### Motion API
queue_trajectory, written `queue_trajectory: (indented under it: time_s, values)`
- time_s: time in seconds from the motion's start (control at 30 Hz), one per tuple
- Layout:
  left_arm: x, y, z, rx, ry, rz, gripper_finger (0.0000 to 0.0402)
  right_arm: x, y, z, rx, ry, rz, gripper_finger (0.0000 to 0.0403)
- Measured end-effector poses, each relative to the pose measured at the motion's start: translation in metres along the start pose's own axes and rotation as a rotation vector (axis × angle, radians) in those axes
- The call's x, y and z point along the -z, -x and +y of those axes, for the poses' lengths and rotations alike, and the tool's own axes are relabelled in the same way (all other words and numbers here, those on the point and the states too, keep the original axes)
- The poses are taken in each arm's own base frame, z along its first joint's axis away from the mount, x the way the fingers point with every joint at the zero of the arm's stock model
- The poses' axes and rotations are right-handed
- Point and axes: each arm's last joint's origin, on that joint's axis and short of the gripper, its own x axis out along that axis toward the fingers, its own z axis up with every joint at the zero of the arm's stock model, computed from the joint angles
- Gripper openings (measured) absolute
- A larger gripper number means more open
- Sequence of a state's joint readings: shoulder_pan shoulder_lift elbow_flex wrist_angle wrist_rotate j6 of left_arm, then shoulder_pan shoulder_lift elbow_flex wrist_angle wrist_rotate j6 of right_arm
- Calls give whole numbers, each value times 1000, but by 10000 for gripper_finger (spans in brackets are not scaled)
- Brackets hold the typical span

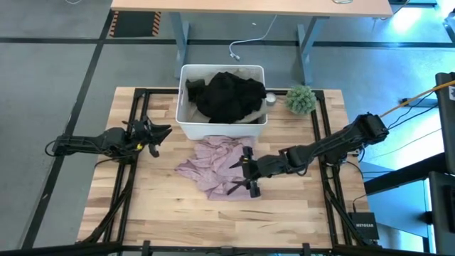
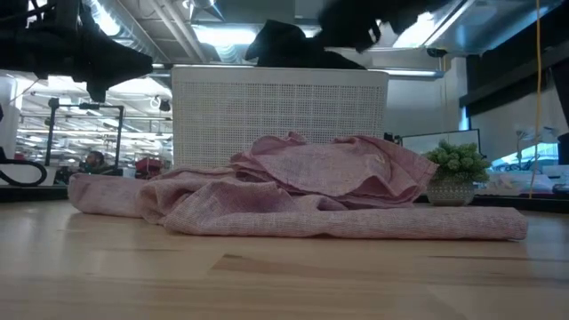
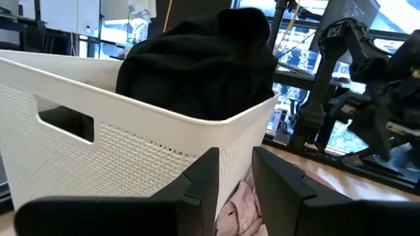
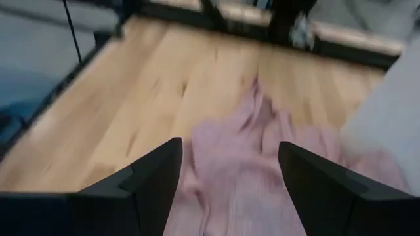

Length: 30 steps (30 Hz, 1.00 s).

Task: Sort clothes
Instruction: Put the pink blouse into the white laundry organizer

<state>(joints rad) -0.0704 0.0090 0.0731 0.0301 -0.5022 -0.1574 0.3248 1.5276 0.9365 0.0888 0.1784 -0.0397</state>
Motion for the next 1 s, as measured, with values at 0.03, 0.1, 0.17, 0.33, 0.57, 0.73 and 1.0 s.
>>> queue_trajectory:
  time_s: [0.03,0.1,0.17,0.33,0.57,0.73,1.0]
  values:
    - [1,0,0,-2,0,5,86,-2,0,0,11,5,-25,269]
    - [2,0,0,-4,5,18,86,-5,0,0,25,21,-51,269]
    - [2,0,0,-4,5,18,86,-6,0,-1,43,31,-62,269]
    - [2,0,0,-4,15,16,86,-6,0,-4,92,47,-52,269]
    - [2,0,0,-4,17,16,86,-4,0,-7,177,56,-32,321]
    - [2,0,0,-4,17,17,86,-1,0,-8,229,64,3,392]
    - [2,0,0,-4,11,16,86,16,-15,-6,262,95,107,394]
